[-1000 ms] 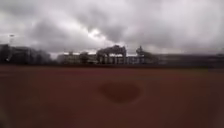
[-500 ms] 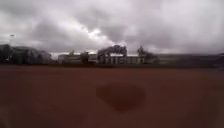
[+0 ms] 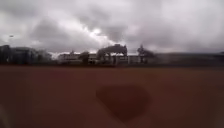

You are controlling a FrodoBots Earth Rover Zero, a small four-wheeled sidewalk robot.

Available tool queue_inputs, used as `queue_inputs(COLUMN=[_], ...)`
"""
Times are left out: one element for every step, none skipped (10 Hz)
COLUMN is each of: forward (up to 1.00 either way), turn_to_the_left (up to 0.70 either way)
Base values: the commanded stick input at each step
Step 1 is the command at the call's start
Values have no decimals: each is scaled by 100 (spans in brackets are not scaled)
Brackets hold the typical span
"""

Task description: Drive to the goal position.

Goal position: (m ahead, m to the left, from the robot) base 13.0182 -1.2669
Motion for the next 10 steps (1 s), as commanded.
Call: queue_inputs(forward=[70,70,70,70,70,70,70,70,70,70], turn_to_the_left=[0,0,0,0,0,0,0,0,0,0])
